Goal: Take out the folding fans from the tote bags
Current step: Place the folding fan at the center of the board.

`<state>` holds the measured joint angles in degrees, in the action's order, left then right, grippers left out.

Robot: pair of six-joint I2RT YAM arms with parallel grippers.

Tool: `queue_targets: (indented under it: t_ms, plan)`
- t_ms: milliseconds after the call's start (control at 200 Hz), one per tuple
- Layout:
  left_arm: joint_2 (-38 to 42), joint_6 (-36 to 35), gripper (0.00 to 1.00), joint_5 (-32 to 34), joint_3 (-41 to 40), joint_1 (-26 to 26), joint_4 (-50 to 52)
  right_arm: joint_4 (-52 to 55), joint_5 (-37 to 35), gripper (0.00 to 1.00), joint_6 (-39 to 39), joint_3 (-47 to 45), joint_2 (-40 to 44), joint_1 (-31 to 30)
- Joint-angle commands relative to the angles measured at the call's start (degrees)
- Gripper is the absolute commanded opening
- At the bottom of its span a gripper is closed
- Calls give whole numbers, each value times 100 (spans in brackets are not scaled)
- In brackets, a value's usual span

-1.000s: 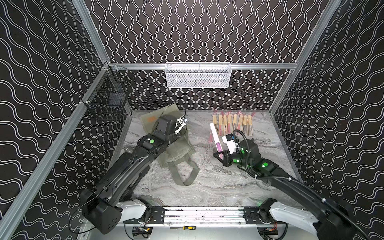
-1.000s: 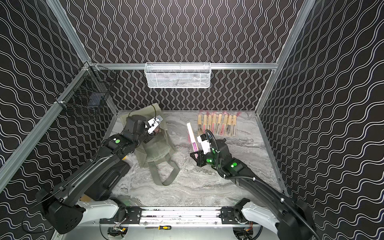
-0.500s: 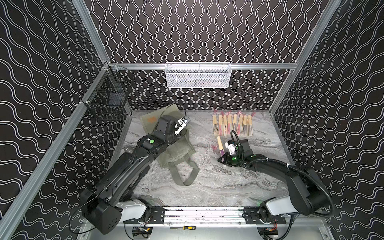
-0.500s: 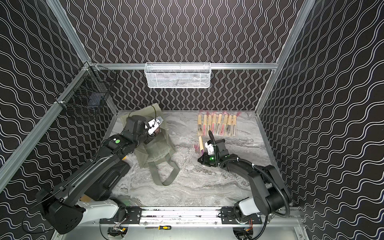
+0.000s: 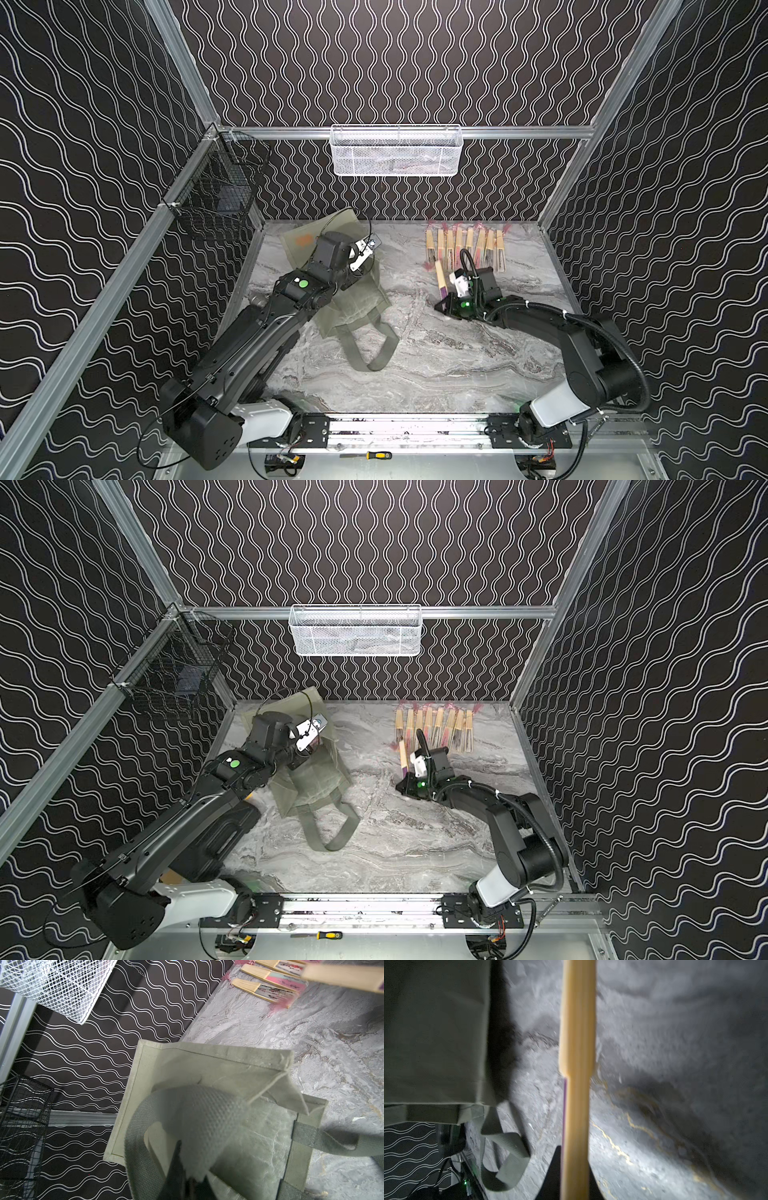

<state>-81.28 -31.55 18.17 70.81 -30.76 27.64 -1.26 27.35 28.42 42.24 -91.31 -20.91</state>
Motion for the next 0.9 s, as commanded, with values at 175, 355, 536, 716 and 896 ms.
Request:
queue_targets:
  t_ms: [175,355,536,716,896]
  plan:
    - [23,53,0,-165,-5,1,-206,-766,468,6,392,-678,-110,-2]
    - [-10,55,0,-190,-5,8,-184,-845,581,8,505,-752,-221,-1]
    - [-11,53,0,-233,-5,5,-154,-914,712,14,686,-761,-308,-11]
    - [0,53,0,-254,-14,1,-156,-890,636,17,695,-787,-375,-13]
    - [15,66,0,-330,-5,6,-137,-741,419,26,683,-779,-358,-17]
